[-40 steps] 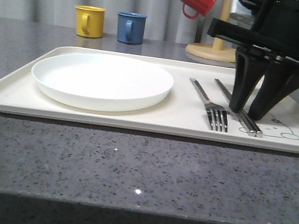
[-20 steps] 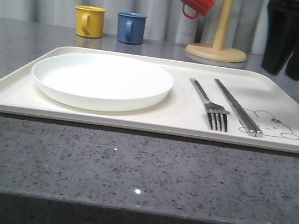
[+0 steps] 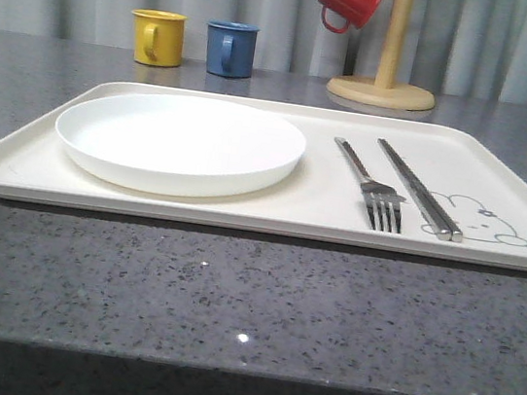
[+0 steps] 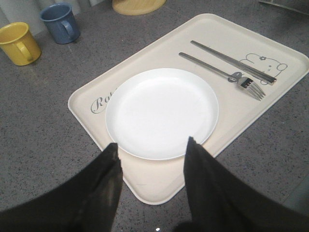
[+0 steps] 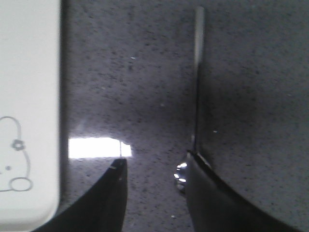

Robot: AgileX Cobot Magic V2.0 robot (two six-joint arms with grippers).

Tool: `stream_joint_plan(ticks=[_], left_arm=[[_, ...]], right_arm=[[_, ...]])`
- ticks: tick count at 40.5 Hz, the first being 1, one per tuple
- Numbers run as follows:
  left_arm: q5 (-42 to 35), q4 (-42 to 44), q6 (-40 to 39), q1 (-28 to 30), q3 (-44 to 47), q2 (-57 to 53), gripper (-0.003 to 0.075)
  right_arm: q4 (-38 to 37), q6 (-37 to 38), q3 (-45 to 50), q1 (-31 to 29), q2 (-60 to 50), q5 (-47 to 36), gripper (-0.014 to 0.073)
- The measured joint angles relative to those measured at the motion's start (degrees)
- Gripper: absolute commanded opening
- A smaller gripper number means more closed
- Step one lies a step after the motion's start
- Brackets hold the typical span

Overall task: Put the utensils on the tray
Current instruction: 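Raise the right gripper and move it to the spoon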

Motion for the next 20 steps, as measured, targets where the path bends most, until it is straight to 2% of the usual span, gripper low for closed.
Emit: stream_joint_plan(ticks=[10, 20], left_arm=[[0.0, 0.0, 0.0, 0.0, 0.0, 0.0, 0.0292], [0.0, 0.0, 0.0, 0.0, 0.0, 0.0, 0.0292]], right_arm=[[-0.08, -4.3, 3.21, -6.2, 3.7, 0.09, 0.0321], [0.9, -5.09, 3.45, -7.31, 9.56, -0.35, 0.0321]])
